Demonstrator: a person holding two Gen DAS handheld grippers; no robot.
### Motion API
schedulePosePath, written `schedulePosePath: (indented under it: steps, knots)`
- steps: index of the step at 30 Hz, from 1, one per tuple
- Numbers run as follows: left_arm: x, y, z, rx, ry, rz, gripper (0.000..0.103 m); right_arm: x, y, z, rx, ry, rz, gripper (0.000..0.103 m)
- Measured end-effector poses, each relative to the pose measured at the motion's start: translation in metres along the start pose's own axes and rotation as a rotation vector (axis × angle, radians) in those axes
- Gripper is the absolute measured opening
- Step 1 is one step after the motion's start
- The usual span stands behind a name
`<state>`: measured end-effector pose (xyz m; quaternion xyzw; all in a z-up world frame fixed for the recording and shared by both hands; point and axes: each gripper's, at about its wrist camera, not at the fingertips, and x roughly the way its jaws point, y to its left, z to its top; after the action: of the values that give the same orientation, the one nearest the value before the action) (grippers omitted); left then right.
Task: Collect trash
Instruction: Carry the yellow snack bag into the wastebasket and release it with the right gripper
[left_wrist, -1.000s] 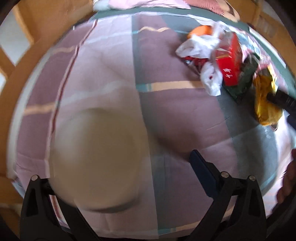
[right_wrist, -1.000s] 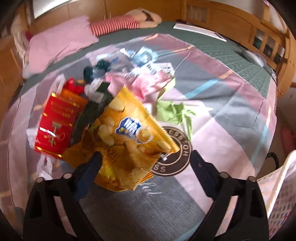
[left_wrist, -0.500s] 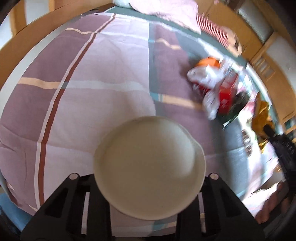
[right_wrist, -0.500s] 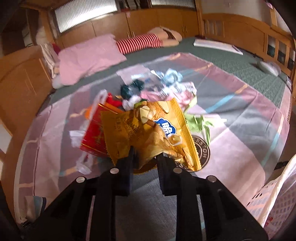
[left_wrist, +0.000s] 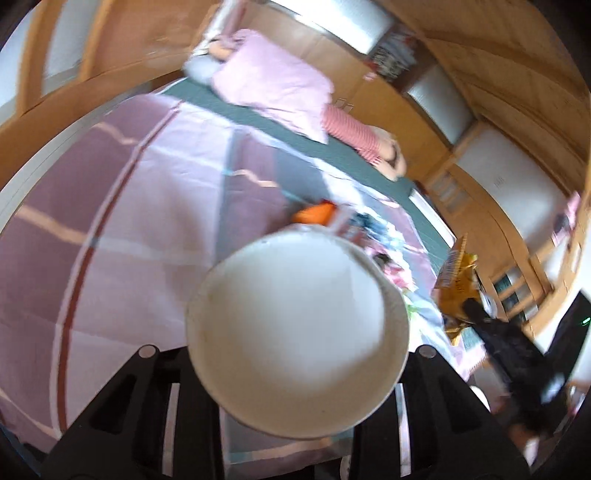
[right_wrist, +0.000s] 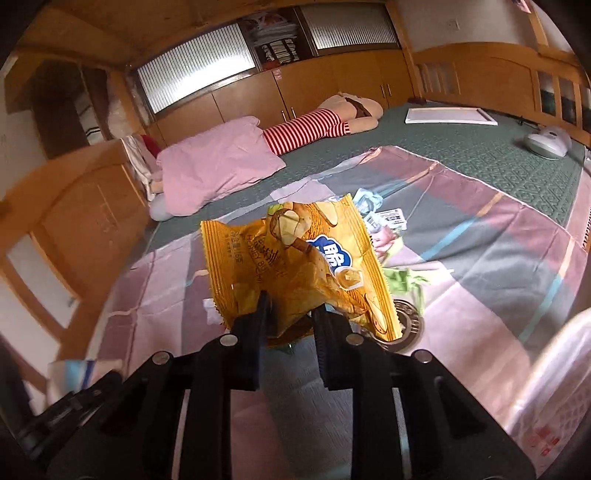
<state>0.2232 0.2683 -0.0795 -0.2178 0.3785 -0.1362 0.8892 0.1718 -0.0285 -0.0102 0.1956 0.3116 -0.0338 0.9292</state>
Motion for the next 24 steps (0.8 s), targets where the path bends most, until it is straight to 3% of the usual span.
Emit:
schedulePosePath:
  steps: [3,7,11,13,14,15,17,19,22,23,24]
  knots:
    - [0.002,-0.029,-0.009,0.071,0.03,-0.047,0.03,-0.045,-0.035,0.007,-0.049,0.042,0.012,0.023]
    - [-0.003,-0.079,-0.026,0.177,0.069,-0.145,0.03,-0.088,-0.094,-0.008,-0.112,0.093,-0.102,0.023]
    - [-0.013,-0.136,-0.049,0.296,0.105,-0.271,0.03,-0.095,-0.148,-0.045,-0.14,0.324,-0.232,0.025]
    - [-0.015,-0.162,-0.064,0.335,0.136,-0.35,0.03,-0.094,-0.169,-0.061,-0.124,0.429,-0.257,0.033]
    - [-0.015,-0.173,-0.072,0.349,0.154,-0.382,0.03,-0.099,-0.178,-0.065,-0.098,0.439,-0.269,0.044]
    - [-0.014,-0.184,-0.08,0.358,0.176,-0.42,0.03,-0.109,-0.187,-0.063,-0.063,0.41,-0.29,0.056]
    - [-0.01,-0.208,-0.104,0.368,0.244,-0.509,0.03,-0.131,-0.202,-0.05,-0.001,0.315,-0.335,0.064]
    - [0.001,-0.229,-0.126,0.385,0.319,-0.576,0.03,-0.157,-0.219,-0.029,0.08,0.202,-0.383,0.066]
    - [0.019,-0.271,-0.169,0.466,0.428,-0.654,0.034,-0.185,-0.235,-0.014,0.164,0.103,-0.401,0.071]
    - [0.023,-0.278,-0.179,0.496,0.445,-0.664,0.046,-0.192,-0.239,-0.009,0.181,0.084,-0.408,0.073]
    - [0.028,-0.285,-0.187,0.522,0.465,-0.672,0.082,-0.195,-0.24,-0.01,0.185,0.078,-0.411,0.074]
